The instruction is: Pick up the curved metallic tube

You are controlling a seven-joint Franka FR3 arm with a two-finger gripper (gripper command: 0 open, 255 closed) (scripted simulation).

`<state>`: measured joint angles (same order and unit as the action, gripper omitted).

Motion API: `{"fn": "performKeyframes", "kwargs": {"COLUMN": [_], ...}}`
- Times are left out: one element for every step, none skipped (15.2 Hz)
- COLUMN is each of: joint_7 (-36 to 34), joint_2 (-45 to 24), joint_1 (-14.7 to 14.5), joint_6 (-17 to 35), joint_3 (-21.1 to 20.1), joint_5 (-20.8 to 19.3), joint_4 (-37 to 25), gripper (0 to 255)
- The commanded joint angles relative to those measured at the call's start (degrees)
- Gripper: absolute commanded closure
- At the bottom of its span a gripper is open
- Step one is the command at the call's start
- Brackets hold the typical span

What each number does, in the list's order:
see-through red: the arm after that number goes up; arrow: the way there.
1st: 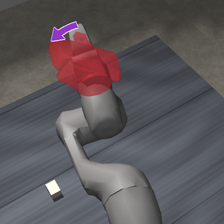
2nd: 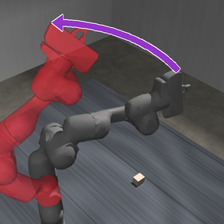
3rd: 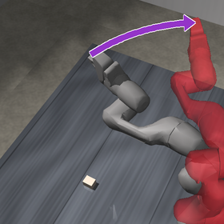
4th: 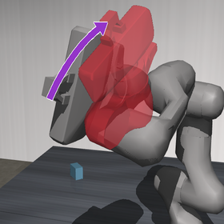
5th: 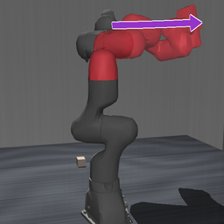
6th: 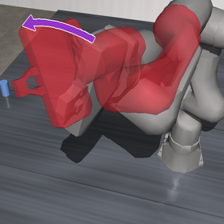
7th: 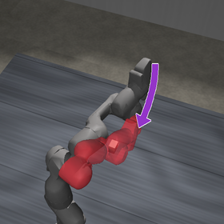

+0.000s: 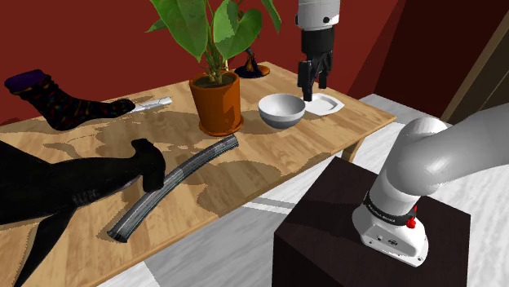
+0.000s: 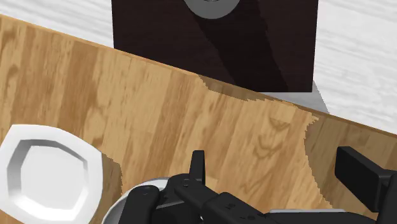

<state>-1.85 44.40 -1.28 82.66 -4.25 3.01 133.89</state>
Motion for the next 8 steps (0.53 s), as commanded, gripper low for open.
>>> {"fn": "performKeyframes", "kwargs": {"joint_7": [0.0, -2.6, -5.3, -7.8, -10.4, -13.0, -15.6, -18.1], "joint_2": [0.0, 0.2, 0.2, 0.2, 0.0, -0.3, -0.7, -1.2], "joint_1": [0.0, 0.1, 0.2, 0.2, 0.3, 0.4, 0.5, 0.6], "joint_6": [0.0, 1.1, 2.3, 3.5, 4.8, 6.1, 7.5, 9.0], "joint_3": [0.0, -1.4, -2.8, -4.2, -5.6, -7.1, -8.5, -10.0], "joint_5": [0.0, 1.3, 2.7, 4.0, 5.3, 6.6, 7.8, 9.0], "joint_4": [0.0, 0.9, 1.6, 2.3, 2.9, 3.4, 3.8, 4.1], "gripper": [0, 0, 0, 0, 0, 0, 0, 0]}}
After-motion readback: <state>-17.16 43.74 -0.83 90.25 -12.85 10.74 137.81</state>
